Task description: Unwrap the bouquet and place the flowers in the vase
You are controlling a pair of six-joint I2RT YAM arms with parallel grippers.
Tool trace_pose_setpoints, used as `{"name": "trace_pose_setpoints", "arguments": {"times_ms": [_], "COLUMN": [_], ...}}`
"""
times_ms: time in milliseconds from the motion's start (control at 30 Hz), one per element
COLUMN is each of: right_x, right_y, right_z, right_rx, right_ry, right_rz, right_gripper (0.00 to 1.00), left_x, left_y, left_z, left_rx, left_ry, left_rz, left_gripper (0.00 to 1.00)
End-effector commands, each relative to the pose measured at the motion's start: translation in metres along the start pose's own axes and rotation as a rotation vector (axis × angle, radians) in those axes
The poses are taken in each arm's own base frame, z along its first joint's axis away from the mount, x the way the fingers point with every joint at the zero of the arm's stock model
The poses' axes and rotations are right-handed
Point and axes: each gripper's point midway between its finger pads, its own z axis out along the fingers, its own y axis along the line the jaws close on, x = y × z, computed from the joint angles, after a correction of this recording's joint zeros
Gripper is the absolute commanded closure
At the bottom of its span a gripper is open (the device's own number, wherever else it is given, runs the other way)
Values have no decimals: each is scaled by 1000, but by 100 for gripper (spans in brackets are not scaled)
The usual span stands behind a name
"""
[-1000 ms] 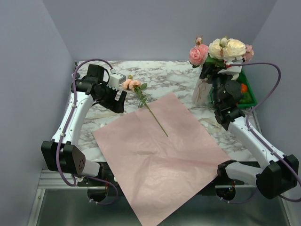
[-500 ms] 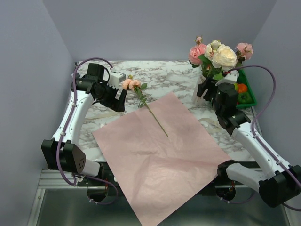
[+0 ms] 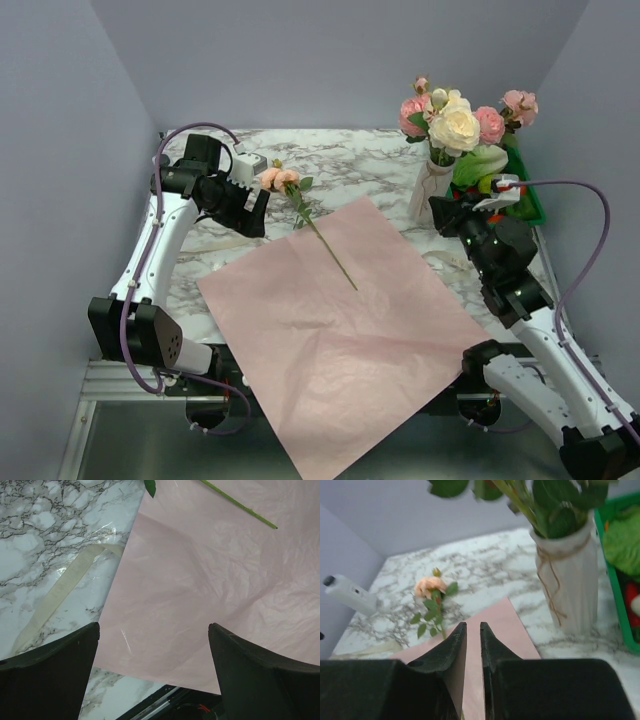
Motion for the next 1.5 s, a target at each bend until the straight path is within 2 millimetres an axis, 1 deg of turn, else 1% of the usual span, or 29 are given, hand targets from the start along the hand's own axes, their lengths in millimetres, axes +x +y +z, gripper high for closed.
{"name": "trace_pose_setpoints", "arguments": {"times_ms": [0, 67, 100, 133, 167, 200, 233, 300, 333, 367, 433, 467, 533, 567, 600, 667, 733, 767, 800, 833, 933, 1033, 1067, 1167, 1267, 1300, 1367, 1400, 1467], "right_x": [-91, -108, -115, -136, -147, -142, -164, -171, -170, -189, -201, -214, -221, -219, -224, -220, -205, -200, -210, -192, -186, -168, -169, -169, -181, -175, -175, -162, -155], "right_y": [50, 62, 67, 75, 79, 76, 86, 87, 87, 90, 83, 75, 60, 51, 46, 33, 21, 20, 28, 22, 14, -12, -13, -3, 25, 35, 39, 35, 35], "right_z": [-11, -11, -5, -7, -5, 13, 12, 25, 39, 39, 50, 56, 64, 76, 77, 87, 91, 88, 73, 74, 60, 69, 68, 62, 51, 50, 39, 40, 33], "right_rx": [-209, -253, -259, -268, -263, -242, -251, -237, -233, -226, -172, -122, -50, -8, 30, 103, 149, 144, 105, 102, 128, 255, 268, 210, 72, -1, -26, -22, -39], "right_ry": [-312, -353, -360, -398, -417, -378, -415, -405, -385, -414, -414, -432, -435, -416, -401, -356, -305, -300, -355, -332, -347, -258, -244, -259, -308, -298, -309, -285, -287], "right_rz": [-158, -197, -203, -206, -225, -235, -245, -267, -274, -277, -274, -262, -252, -260, -264, -272, -279, -267, -261, -265, -243, -239, -239, -219, -219, -237, -228, -222, -202], "right_gripper": [76, 76, 76, 76, 75, 75, 75, 75, 75, 75, 76, 77, 78, 78, 78, 80, 82, 82, 82, 82, 82, 82, 82, 82, 82, 81, 79, 78, 75], "left_x": [-3, -3, -4, -4, -4, -4, -4, -4, -4, -4, -4, -3, -2, -1, 0, 0, 1, 2, 2, 3, 3, 2, 1, 0, 2, 3, 4, 5, 4], "left_y": [-6, -6, -6, -6, -6, -5, -5, -5, -5, -4, -4, -5, -4, -4, -5, -4, -3, -4, -4, -4, -4, -5, -5, -5, -5, -5, -5, -4, -4], "left_z": [-3, -4, -4, -4, -4, -4, -5, -7, -7, -8, -9, -10, -10, -10, -10, -9, -9, -8, -8, -7, -6, -4, -5, -5, -6, -6, -5, -4, -3], "left_rx": [29, 31, 30, 29, 27, 23, 21, 17, 13, 10, 7, 7, 4, 2, 4, 1, 0, 2, 5, 6, 8, 16, 18, 19, 15, 12, 14, 12, 19], "left_ry": [-11, -16, -17, -18, -18, -15, -17, -18, -16, -20, -19, -19, -20, -19, -20, -19, -19, -18, -19, -16, -14, -14, -14, -16, -13, -11, -8, -5, -6], "left_rz": [-19, -21, -23, -22, -24, -23, -20, -15, -13, -10, -5, -2, 6, 6, 7, 10, 11, 12, 10, 9, 6, 0, 0, -5, -1, 0, 3, 0, -5], "left_gripper": [1, 1, 1, 1, 1, 1, 1, 1, 1, 1, 1, 1, 1, 1, 1, 1, 1, 1, 1, 1, 1, 1, 1, 1, 1, 1, 1, 1, 1]}}
